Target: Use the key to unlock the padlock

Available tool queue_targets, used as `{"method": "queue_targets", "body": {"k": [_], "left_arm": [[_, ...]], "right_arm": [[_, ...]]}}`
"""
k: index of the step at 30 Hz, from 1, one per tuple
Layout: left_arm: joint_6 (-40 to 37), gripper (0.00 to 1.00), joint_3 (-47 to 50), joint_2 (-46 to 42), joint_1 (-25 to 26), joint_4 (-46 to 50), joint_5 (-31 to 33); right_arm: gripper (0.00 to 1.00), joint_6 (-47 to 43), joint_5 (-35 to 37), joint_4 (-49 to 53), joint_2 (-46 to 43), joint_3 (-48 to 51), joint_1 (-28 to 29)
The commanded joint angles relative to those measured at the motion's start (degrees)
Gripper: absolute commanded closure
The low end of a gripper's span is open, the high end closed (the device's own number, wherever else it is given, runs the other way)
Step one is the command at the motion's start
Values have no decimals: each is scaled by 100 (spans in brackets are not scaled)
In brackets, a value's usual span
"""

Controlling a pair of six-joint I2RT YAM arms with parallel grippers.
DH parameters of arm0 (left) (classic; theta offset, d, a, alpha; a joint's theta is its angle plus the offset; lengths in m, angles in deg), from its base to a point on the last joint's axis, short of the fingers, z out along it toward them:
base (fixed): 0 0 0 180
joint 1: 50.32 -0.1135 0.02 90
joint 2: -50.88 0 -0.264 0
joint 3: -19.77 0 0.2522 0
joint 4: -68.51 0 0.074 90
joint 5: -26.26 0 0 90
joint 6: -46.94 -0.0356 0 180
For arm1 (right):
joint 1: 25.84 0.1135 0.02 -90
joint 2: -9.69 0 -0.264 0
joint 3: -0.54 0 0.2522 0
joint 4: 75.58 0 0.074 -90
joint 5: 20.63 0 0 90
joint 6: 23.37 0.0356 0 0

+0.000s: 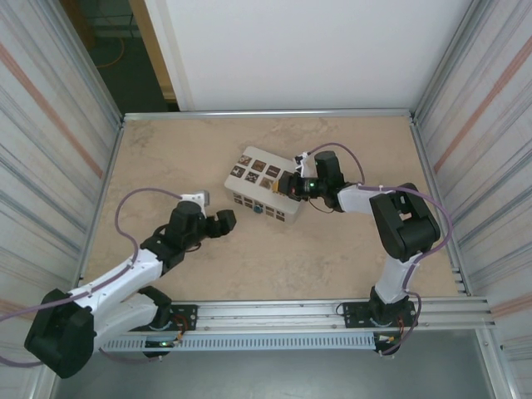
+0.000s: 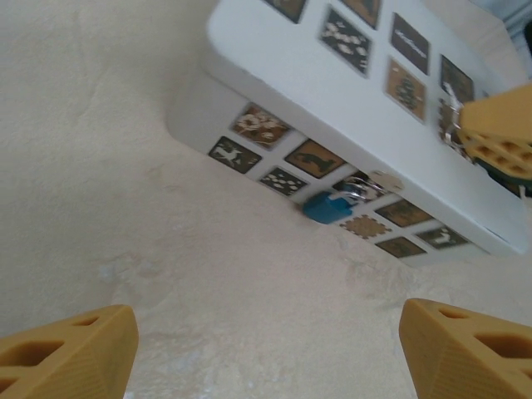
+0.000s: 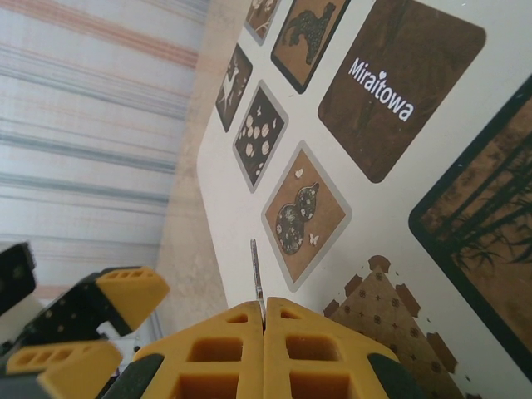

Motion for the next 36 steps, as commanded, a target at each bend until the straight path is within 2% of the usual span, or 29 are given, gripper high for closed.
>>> {"method": "queue_targets", "body": {"k": [1,5,16,24,36], "left_arm": [[-50,18,177,79,-348,-232,-857],[-606,18,173,212,-560,-248,-1173],[-1683,19,78,1182,-554,-1099,-1960],[-2283,20,-244,2122,-176,-1796,-1931],[-2266,21,-763,3530,0,-2992,-1631]], "right_arm": [[100,-110,192,484,228,23,157],[100,-102,226,530,223,15,163],[100,-191,288,790,124,-147,202],[100,-220,352,862,87,-161,220],[100,-304,483,946,91,-174,260]]}}
